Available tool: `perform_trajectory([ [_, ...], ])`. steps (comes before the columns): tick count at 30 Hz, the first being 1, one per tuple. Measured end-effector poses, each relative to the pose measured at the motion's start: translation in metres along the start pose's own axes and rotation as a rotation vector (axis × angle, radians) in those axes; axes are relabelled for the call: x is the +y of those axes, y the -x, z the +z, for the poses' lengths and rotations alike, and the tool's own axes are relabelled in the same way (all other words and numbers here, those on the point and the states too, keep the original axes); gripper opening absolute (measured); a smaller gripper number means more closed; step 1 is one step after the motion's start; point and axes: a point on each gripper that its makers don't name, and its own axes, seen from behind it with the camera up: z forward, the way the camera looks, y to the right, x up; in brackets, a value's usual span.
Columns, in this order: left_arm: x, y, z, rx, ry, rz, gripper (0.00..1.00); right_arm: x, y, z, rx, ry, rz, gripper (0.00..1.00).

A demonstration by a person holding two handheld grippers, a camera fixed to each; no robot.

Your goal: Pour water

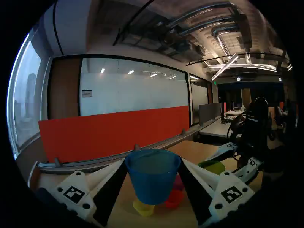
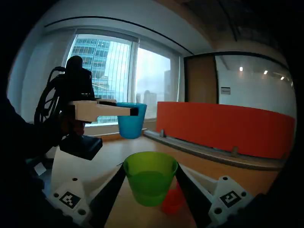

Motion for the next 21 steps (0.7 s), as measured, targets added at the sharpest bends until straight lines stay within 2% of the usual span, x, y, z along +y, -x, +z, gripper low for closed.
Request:
perform_trajectory([
  [9,0.001,0.035,-0.007,-0.04,0.001,-0.02,0.89,0.008,0.007,-0.009,-0.013,0.01,0.018,0.92],
  [21,0.008,0.076,-0.011,-0.102,0.017,0.004,0.89,0.015,0.014,-0.018,-0.04,0.01,0.03,0.92],
])
